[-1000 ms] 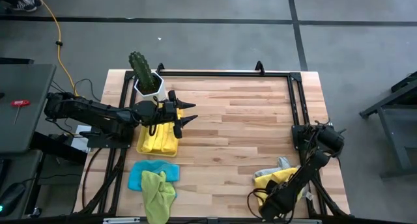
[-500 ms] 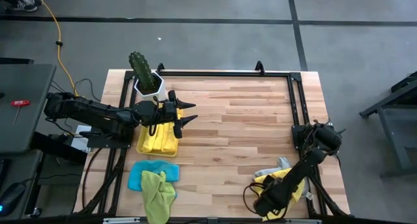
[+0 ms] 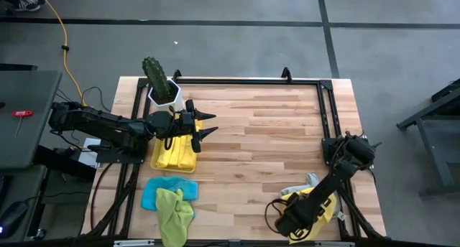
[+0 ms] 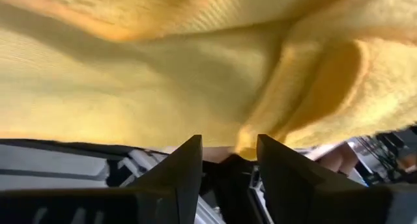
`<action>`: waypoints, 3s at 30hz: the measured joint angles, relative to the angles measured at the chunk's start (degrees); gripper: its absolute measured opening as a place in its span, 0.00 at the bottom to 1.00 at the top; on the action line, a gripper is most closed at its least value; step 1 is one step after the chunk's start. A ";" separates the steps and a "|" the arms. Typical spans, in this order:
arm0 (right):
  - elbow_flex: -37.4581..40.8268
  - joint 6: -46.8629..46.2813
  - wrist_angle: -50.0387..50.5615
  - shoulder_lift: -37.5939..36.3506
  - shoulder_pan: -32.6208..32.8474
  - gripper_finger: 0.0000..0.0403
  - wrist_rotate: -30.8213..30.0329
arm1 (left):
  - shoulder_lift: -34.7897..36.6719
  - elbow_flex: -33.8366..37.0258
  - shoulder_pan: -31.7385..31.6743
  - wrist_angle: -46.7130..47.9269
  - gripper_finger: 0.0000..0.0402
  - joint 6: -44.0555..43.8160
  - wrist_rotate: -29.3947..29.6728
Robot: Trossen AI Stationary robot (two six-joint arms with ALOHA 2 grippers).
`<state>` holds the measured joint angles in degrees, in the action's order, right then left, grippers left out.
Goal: Fold microfiber towels
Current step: Fold the yellow microfiber towel
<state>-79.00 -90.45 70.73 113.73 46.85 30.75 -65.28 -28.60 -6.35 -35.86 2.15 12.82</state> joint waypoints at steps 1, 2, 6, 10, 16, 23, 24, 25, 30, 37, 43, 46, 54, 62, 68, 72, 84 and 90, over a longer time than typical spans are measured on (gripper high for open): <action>0.00 0.00 0.14 0.00 0.00 0.34 0.07 | 0.00 0.00 0.01 0.00 0.52 0.00 0.00; 0.00 -0.02 -0.27 0.00 0.02 0.34 0.19 | 0.00 0.00 0.00 0.00 0.52 0.00 0.00; 0.00 -0.63 -1.78 0.00 0.12 0.34 0.97 | 0.00 0.00 0.00 0.00 0.52 0.00 0.00; 1.58 -1.11 -2.17 0.00 0.41 0.34 1.02 | 0.00 0.00 0.00 0.00 0.52 0.00 0.00; 3.34 -1.22 -2.19 0.02 0.46 0.34 3.06 | 0.00 0.00 0.00 0.02 0.52 0.00 0.00; 3.37 -1.43 -1.73 0.02 0.44 0.34 2.74 | 0.00 0.00 0.00 0.02 0.52 0.01 0.00; 3.37 -1.94 -1.53 0.02 0.44 0.34 2.74 | 0.00 0.00 0.00 0.02 0.52 0.02 0.00; 3.38 -2.13 -1.36 0.02 0.44 0.34 2.74 | 0.00 0.00 0.00 0.02 0.52 0.00 0.00; 3.39 -2.15 -0.91 0.02 0.44 0.34 3.07 | 0.00 0.00 0.00 0.04 0.52 0.01 0.00; 3.39 -1.39 1.37 0.02 0.44 0.27 4.26 | 0.00 0.00 0.00 0.04 0.52 0.02 0.00; 1.98 4.67 5.50 0.02 -0.34 0.02 4.23 | 0.00 0.00 0.01 0.04 0.52 0.02 -0.02; -1.90 11.15 10.92 -0.50 -2.16 0.04 3.17 | 0.01 0.00 0.00 0.04 0.52 0.02 -0.01; -18.67 32.58 17.36 -5.84 -11.10 0.01 -18.30 | 0.02 0.00 0.01 0.03 0.52 0.02 -0.01; -36.40 55.08 19.18 -7.04 -25.24 0.00 -46.77 | 0.02 0.02 0.01 0.19 0.52 0.02 -0.01; -43.85 59.44 19.30 -7.13 -34.16 0.00 -60.51 | 0.02 0.02 0.02 1.62 0.52 0.10 -0.02; -43.83 60.77 19.22 -7.06 -36.04 0.00 -58.36 | 0.02 0.02 0.00 3.18 0.52 1.09 -0.01; -27.47 59.08 18.38 -7.02 -28.91 0.00 -50.28 | 0.02 0.02 0.04 3.93 0.52 0.24 0.07; -11.04 56.74 9.32 -6.99 -24.69 0.00 -45.16 | 0.02 0.02 0.04 4.59 0.52 -0.93 -0.15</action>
<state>-90.04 -33.72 80.05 106.74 22.16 -14.40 -65.25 -28.58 -6.31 -31.27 1.22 12.67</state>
